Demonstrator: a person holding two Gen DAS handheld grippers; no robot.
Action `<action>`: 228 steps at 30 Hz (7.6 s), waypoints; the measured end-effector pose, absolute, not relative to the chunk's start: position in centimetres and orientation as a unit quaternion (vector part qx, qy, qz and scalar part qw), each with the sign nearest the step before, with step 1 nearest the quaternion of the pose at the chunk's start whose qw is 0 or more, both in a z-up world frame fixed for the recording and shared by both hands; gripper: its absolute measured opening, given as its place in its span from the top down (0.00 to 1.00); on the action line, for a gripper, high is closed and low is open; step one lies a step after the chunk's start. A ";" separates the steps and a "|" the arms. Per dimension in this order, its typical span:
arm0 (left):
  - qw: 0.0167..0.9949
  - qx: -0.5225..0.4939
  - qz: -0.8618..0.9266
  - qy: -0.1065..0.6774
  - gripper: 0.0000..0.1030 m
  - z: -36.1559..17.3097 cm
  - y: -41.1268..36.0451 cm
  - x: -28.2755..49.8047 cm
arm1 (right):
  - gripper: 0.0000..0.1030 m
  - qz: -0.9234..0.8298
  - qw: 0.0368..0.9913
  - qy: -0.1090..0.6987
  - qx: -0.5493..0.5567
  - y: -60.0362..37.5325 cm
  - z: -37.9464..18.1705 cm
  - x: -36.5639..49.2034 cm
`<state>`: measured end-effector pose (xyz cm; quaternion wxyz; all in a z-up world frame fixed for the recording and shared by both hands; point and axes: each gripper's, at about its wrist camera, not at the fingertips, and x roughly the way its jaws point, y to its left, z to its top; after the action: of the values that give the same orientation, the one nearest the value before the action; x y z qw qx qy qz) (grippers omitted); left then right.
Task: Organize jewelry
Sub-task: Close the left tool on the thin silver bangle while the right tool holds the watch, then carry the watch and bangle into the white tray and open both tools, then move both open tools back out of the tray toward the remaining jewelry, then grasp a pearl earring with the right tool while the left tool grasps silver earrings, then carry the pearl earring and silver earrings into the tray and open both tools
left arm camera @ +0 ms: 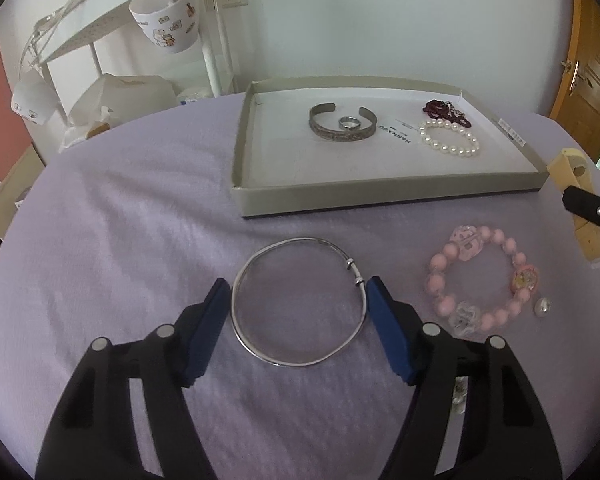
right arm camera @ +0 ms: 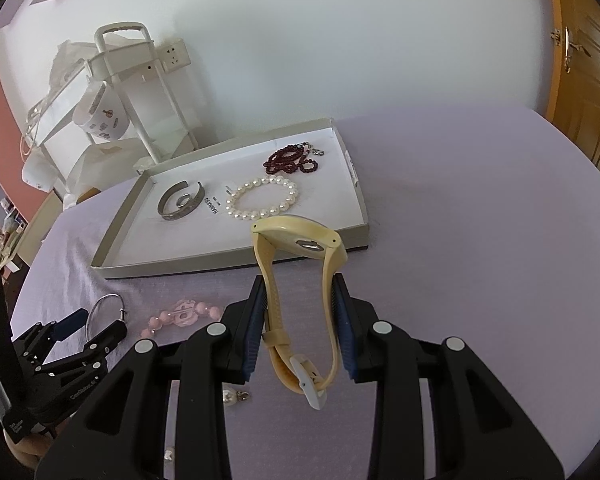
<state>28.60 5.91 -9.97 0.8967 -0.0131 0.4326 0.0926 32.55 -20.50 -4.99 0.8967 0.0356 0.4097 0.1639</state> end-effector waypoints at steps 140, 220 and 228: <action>0.952 -0.059 0.087 0.288 0.11 -4.3 8.0 13.0 | 0.74 0.191 0.880 0.427 -0.088 -15.2 -8.6 26.1; 0.946 -0.081 0.006 0.315 0.92 -1.8 4.3 20.5 | 0.81 0.212 0.909 0.359 0.007 -20.8 -0.8 25.2; 0.949 -0.094 -0.002 0.301 0.92 -0.1 4.9 24.1 | 0.81 0.217 0.924 0.312 0.034 -20.0 2.5 28.7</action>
<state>24.12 4.87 -0.11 0.9490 -0.0943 0.3007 -0.0023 28.69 -20.04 2.53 0.9243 0.0338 0.3122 0.2170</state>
